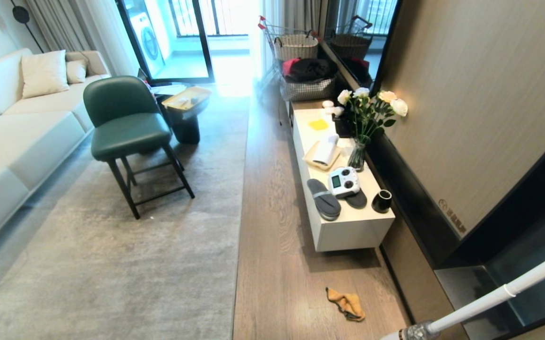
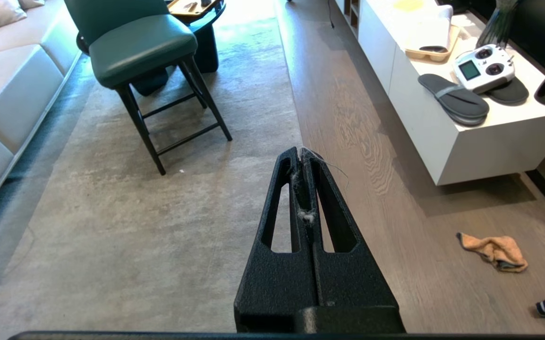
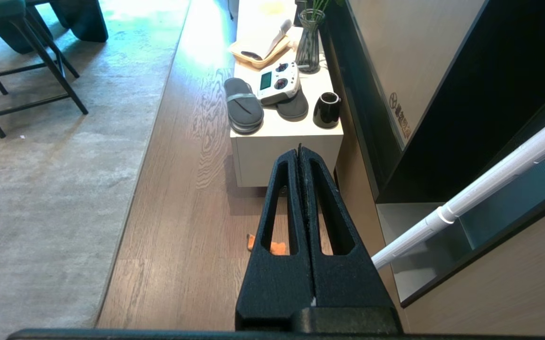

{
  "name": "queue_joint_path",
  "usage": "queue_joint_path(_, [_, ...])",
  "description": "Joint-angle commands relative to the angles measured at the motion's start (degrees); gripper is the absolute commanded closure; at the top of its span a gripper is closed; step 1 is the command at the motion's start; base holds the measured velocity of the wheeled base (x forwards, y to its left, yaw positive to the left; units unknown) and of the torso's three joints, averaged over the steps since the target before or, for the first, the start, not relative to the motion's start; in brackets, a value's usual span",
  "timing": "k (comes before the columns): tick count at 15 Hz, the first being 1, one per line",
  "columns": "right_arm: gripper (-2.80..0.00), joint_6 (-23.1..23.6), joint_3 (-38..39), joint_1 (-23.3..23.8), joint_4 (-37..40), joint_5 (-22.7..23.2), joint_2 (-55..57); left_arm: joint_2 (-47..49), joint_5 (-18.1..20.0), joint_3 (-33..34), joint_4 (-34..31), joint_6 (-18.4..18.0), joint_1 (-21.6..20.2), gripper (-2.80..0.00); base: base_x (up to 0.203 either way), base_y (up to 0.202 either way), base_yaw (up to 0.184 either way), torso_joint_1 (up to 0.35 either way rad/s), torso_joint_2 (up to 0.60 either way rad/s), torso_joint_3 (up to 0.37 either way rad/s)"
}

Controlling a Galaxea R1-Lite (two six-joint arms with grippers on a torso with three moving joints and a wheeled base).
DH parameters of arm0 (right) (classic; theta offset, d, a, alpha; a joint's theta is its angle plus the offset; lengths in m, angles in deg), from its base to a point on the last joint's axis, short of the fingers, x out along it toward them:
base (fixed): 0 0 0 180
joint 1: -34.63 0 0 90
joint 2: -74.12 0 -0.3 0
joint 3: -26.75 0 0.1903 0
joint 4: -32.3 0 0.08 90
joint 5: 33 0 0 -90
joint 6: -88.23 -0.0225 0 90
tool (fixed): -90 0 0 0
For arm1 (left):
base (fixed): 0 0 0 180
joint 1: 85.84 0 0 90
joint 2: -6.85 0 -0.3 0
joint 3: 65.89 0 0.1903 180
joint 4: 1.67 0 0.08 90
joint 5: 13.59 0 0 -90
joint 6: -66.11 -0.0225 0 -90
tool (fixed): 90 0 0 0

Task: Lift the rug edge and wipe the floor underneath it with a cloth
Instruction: Pick up the rag

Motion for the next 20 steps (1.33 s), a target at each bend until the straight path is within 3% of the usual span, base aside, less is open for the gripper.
queue_joint_path(1, [0.0,0.02,0.0,-0.01,0.0,0.03,0.07,0.0,0.0,0.0,0.0,-0.03,0.02,0.0,0.0,0.0,0.0,-0.084,0.18,0.092])
queue_joint_path(20, [0.0,0.02,0.0,-0.01,0.0,0.03,0.07,0.0,0.0,0.0,0.0,-0.03,0.02,0.0,0.0,0.0,0.0,-0.119,0.28,0.156])
